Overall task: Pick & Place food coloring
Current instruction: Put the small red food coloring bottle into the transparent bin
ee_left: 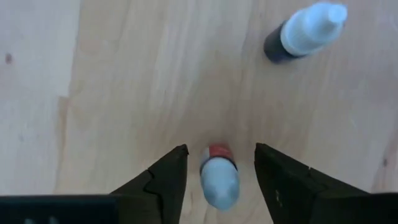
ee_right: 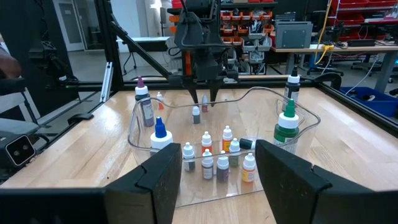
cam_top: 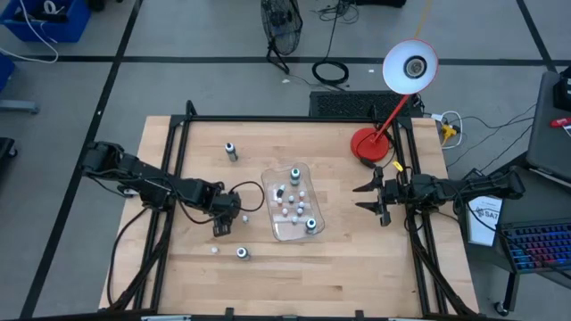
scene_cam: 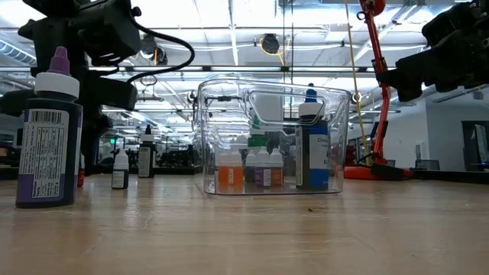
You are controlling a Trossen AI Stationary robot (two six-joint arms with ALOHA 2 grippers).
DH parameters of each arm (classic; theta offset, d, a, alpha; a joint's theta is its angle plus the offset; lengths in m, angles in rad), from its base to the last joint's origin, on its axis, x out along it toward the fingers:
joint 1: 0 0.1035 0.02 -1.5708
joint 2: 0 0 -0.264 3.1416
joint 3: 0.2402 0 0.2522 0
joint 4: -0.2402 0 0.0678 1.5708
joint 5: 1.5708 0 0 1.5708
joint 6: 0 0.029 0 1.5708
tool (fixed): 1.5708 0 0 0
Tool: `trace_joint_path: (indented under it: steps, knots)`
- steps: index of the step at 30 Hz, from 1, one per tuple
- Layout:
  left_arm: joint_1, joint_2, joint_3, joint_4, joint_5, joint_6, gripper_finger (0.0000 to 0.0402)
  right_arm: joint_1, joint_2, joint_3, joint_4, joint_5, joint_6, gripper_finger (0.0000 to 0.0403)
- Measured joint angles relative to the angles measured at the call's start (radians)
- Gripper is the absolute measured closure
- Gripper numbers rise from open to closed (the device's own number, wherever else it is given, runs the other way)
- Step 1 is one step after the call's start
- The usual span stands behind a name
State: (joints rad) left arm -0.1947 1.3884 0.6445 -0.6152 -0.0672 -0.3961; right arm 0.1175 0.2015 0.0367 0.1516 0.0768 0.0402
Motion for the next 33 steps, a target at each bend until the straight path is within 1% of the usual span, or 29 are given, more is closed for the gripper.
trace_joint_path:
  steps: [4,21,23,27,28,30,33]
  knots:
    - [0.000,0.000,0.000,-0.003,0.023,-0.003,0.0231,0.000,0.000,0.000,0.000,0.000,0.000,0.0209]
    - [0.000,0.000,0.000,-0.009,0.018,-0.005,0.0280,0.000,0.000,0.000,0.000,0.000,0.000,0.0210]
    - [0.000,0.000,0.000,-0.009,0.017,-0.005,0.0292,0.000,0.000,0.000,0.000,0.000,0.000,0.0209]
    - [0.000,0.000,0.000,-0.009,0.015,-0.006,0.0332,0.000,0.000,0.000,0.000,0.000,0.000,0.0209]
    - [0.000,0.000,0.000,-0.009,0.015,-0.006,0.0336,0.000,0.000,0.000,0.000,0.000,0.000,0.0210]
    - [0.000,0.000,0.008,-0.016,0.016,-0.006,0.0336,0.000,0.000,0.000,0.000,0.000,0.000,0.0211]
    - [0.000,0.000,0.065,-0.058,0.016,-0.005,0.0336,0.000,0.000,0.000,0.000,0.000,0.000,0.0209]
